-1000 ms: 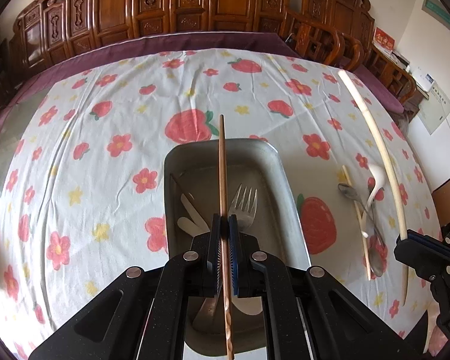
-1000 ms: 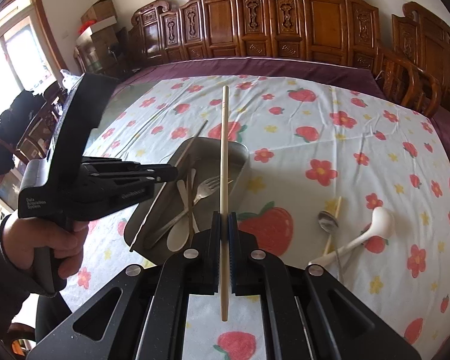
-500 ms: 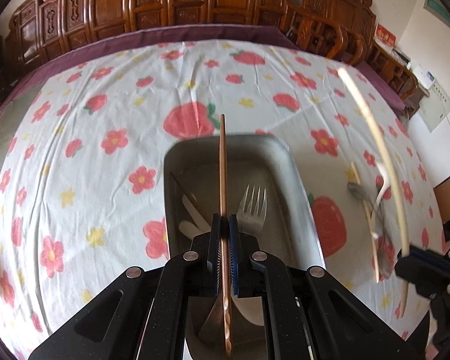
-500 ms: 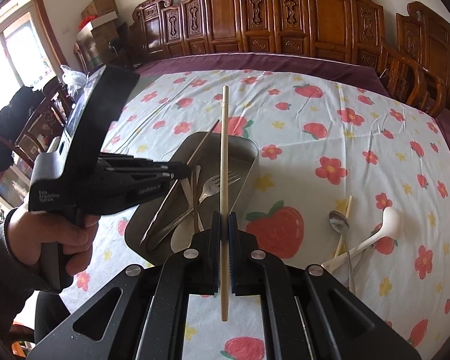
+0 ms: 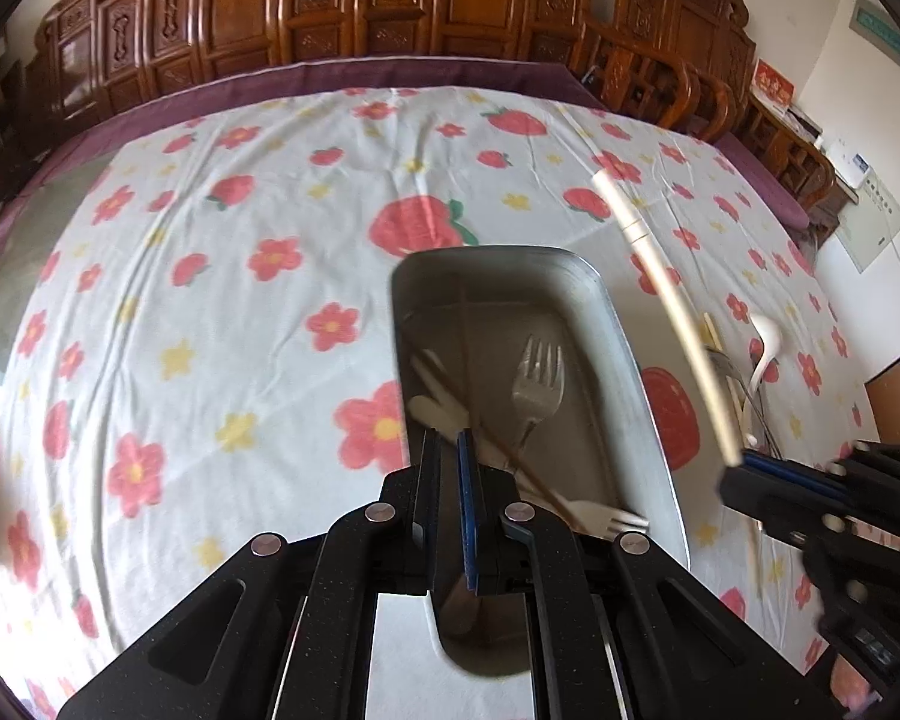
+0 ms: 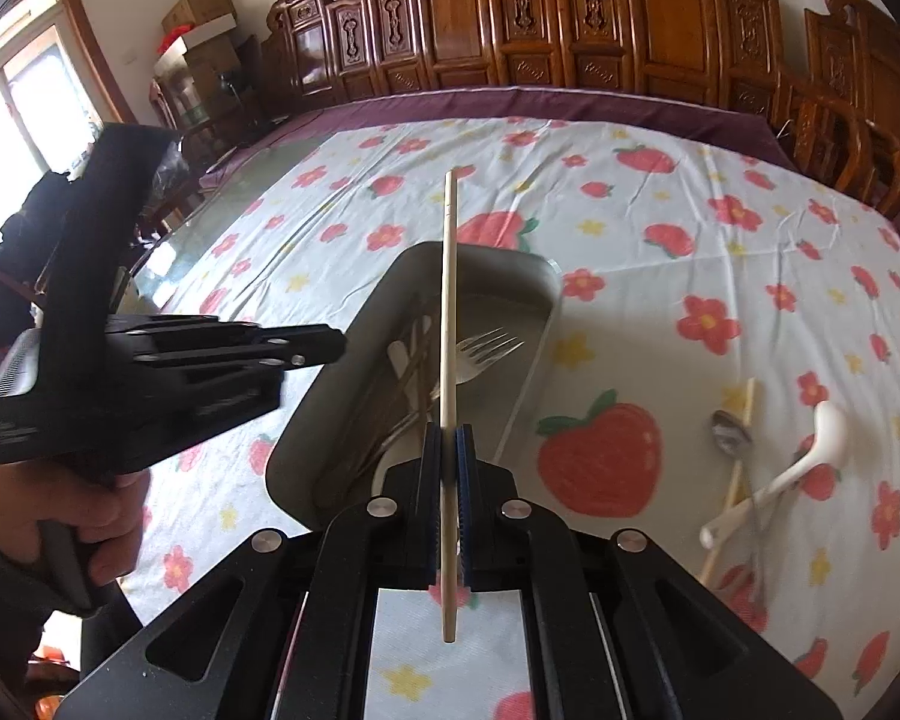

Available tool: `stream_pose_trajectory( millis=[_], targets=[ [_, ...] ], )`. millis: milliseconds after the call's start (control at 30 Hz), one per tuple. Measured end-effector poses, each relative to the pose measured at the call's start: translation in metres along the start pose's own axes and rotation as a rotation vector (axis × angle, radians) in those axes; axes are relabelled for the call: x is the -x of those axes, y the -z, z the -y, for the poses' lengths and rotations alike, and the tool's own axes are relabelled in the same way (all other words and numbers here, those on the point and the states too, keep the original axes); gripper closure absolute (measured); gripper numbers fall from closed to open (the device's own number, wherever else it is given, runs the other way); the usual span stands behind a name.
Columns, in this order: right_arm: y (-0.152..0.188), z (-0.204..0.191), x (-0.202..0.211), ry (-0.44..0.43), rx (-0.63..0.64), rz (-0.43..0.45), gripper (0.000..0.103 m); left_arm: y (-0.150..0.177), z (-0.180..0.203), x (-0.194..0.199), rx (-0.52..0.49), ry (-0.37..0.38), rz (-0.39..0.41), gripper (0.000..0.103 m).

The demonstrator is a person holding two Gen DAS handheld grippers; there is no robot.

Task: Organize utensils
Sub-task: 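Carry the chopstick over the tray and open the left gripper while the right gripper holds its chopstick, then lower the wooden chopstick into the grey tray and open the right gripper, then grasp a metal spoon from the pile with the right gripper and lift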

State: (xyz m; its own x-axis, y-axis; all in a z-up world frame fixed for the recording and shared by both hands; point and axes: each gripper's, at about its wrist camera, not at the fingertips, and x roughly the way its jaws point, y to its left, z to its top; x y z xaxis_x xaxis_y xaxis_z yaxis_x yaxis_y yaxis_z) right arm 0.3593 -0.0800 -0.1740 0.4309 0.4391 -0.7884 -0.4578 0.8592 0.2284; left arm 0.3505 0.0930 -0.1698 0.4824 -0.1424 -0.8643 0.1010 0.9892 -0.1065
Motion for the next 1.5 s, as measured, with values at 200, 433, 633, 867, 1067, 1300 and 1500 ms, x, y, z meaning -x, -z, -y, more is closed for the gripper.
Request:
stream_pose_trajectory(
  millis=[200,433,633,867,1067,1300,1500],
  targets=[
    [-0.002,-0.015,-0.023,-0.006,0.025,-0.022,0.097,0.009,-0.013,0.017,0.007,-0.022,0.024,0.098],
    [-0.006,-0.020,-0.040,-0.033,0.036,-0.029,0.096,0.013,-0.021,0.031,0.017,-0.042,0.044,0.098],
    [-0.001,-0.013,-0.035,-0.063,0.024,-0.025,0.084,0.014,-0.021,0.041,0.016,-0.049,0.061,0.098],
    [0.006,0.007,0.001,-0.032,0.025,0.026,0.084,0.015,-0.010,0.050,0.005,-0.043,0.078,0.098],
    [0.032,0.045,0.051,0.035,0.005,0.070,0.084,0.018,0.008,0.057,-0.003,-0.017,0.089,0.098],
    [0.067,0.099,0.092,0.139,-0.038,0.065,0.084,0.026,0.037,0.055,-0.032,0.001,0.099,0.065],
    [0.079,0.123,0.090,0.174,-0.069,0.056,0.084,0.030,0.070,0.058,-0.075,0.028,0.126,0.045]
  ],
)
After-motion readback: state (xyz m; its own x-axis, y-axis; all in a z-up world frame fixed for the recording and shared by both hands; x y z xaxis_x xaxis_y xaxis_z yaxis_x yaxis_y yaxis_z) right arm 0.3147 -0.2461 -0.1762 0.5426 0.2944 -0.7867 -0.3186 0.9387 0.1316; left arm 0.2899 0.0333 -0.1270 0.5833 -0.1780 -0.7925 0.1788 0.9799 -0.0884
